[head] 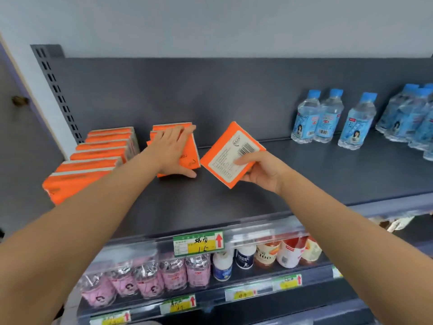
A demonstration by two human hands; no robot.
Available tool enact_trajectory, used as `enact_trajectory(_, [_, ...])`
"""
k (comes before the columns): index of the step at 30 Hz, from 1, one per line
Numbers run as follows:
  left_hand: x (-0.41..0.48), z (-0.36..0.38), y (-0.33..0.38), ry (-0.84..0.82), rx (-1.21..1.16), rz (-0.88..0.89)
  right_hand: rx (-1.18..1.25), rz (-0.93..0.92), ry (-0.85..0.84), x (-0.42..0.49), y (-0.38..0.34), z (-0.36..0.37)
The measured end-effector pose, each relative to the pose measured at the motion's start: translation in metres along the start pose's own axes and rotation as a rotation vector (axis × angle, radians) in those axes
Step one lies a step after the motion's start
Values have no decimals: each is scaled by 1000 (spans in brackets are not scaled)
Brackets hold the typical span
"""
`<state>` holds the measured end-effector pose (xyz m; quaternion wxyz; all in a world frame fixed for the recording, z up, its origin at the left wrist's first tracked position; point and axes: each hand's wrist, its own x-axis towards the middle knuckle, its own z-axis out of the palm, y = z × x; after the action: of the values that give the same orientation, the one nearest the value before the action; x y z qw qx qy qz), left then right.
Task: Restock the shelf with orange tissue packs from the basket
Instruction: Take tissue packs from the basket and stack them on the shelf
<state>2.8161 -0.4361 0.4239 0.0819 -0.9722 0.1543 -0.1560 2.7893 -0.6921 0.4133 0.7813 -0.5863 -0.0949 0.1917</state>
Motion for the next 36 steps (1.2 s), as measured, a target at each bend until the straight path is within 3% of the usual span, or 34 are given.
enact_trajectory(5, [-1,-5,-13,-124,-35,0,106,4,70,9,8,5])
enact_trajectory(10, [-14,-11,-23,-66,65,-26,109,-7,119,10,13,20])
enact_trajectory(16, [-20,-32,-35,52,-214,-100,102,-16,132,8,13,40])
enact_trajectory(19, [-21,-47,-43,17,-207,-152,108,-22,171,8,12,49])
enact_trajectory(23, [-31,-54,-43,-187,-205,-111,107,3,251,8,16,61])
enact_trajectory(30, [-18,-50,-12,-128,-63,144,96,20,333,8,20,66])
enact_trajectory(36, [-2,-39,0,-139,-46,140,4,50,345,5,15,47])
